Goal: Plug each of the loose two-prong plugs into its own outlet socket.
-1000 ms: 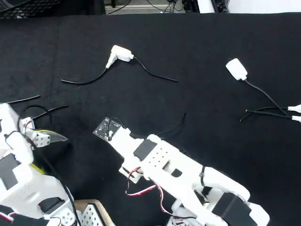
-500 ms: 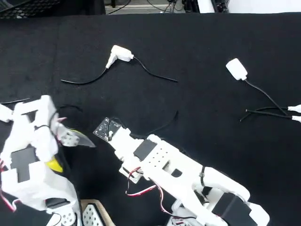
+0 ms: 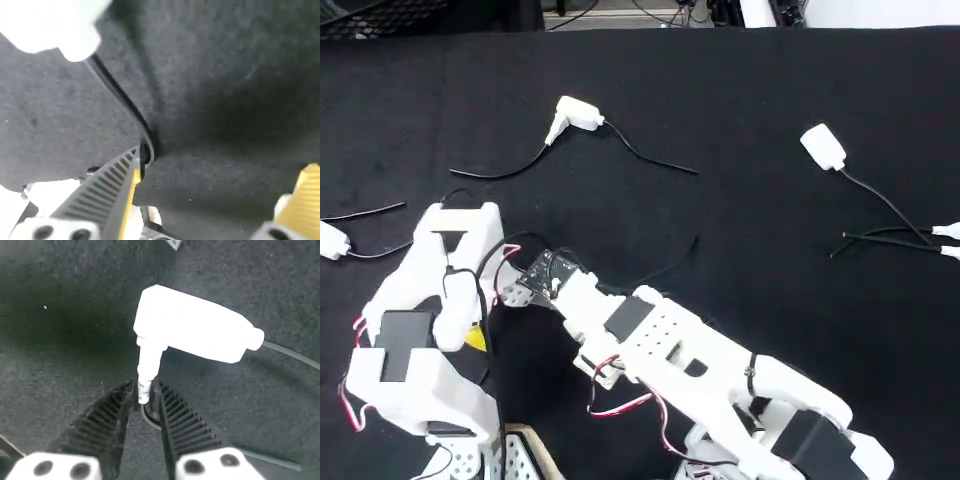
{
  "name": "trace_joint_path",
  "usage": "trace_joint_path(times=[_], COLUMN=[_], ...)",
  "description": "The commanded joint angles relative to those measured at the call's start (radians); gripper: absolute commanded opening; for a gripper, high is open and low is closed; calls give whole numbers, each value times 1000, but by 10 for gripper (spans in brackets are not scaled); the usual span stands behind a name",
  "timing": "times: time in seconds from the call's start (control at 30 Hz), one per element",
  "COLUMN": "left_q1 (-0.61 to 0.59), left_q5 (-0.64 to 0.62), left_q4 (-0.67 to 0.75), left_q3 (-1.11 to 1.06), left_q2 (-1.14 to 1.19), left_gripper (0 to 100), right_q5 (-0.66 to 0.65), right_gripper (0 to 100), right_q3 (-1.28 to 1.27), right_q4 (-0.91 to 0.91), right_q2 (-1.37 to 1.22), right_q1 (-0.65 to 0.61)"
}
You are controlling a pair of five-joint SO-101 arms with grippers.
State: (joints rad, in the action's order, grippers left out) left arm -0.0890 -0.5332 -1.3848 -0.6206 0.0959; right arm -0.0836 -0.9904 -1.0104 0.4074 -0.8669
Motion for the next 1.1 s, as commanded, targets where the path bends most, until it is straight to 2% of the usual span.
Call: trace_joint_path(times=[0.0,0.27,0.57,0.9,0.97,1.07], left_q1=[48,140,297,308,305,271], left_q5=[-26,-21,-20,-18,-18,-18], left_q4=[17,-28,-160,-166,-150,-112], left_q3=[-1,-16,51,54,50,44], left_q2=[-43,-52,-54,-43,-43,-43], left_gripper=[452,453,454,454,454,454], right_q5=[0,-6,-6,-14,-69,-91], right_gripper=[12,12,12,15,53,177], right_q3=[-4,-97,-139,-137,-128,-91], right_q4=[-6,5,58,52,12,-72], right_q2=[102,303,312,314,317,318], right_q1=[-14,-11,-9,-9,-8,-9])
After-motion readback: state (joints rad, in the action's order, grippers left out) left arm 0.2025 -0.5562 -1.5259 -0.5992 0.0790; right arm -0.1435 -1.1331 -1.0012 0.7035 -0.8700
